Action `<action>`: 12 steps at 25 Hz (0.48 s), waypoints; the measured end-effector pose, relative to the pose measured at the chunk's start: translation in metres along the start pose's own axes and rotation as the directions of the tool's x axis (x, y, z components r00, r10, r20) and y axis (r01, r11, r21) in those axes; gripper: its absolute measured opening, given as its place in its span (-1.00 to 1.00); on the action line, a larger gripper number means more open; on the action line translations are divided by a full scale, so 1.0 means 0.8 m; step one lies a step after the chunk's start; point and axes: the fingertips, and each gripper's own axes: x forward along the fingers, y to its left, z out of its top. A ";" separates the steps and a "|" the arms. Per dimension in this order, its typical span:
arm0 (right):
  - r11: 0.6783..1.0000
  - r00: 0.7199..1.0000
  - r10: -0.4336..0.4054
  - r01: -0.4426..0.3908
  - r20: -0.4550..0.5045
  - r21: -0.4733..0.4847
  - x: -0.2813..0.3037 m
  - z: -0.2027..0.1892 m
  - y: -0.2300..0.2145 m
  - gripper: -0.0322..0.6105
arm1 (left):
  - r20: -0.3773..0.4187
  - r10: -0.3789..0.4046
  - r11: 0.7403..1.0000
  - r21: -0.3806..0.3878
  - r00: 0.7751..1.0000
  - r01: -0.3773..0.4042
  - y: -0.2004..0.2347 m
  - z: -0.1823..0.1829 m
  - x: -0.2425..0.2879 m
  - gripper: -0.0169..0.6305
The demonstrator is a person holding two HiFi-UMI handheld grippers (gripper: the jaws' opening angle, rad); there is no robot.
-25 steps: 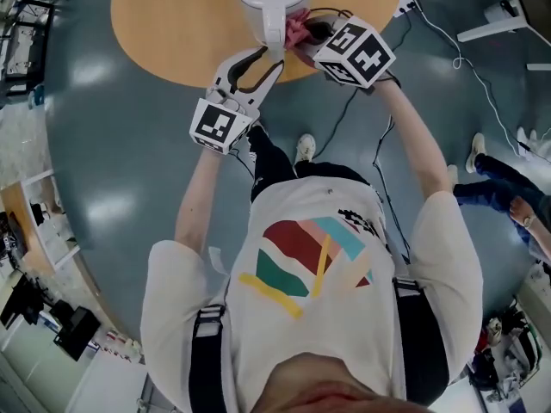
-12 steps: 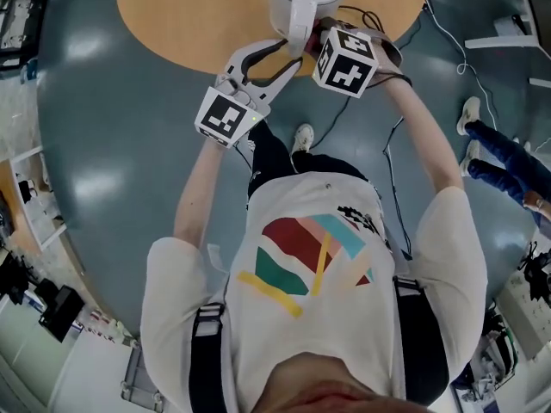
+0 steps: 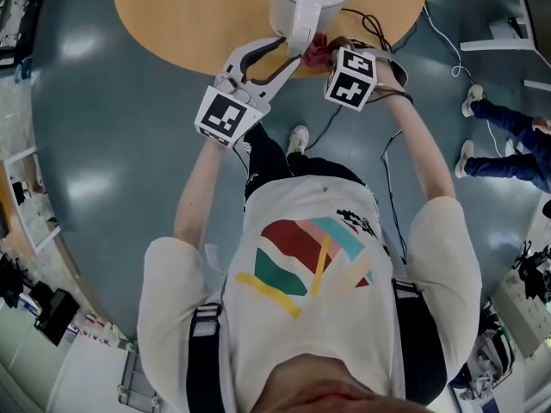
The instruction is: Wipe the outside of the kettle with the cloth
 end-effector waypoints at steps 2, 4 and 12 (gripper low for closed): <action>0.992 0.998 -0.018 0.010 0.065 0.123 -0.014 0.005 0.000 -0.76 | 0.019 0.040 0.999 -0.031 0.999 -0.039 0.016 0.001 -0.013 -0.36; 0.968 0.988 -0.047 0.008 0.150 0.251 -0.035 0.011 0.002 -0.75 | 0.052 0.112 0.989 -0.102 0.992 -0.106 0.032 0.004 -0.030 -0.36; 0.644 0.648 -0.546 -0.080 0.531 0.761 -0.213 -0.009 -0.074 -0.75 | 0.206 0.417 0.892 -0.281 0.885 -0.355 0.072 0.076 -0.056 -0.36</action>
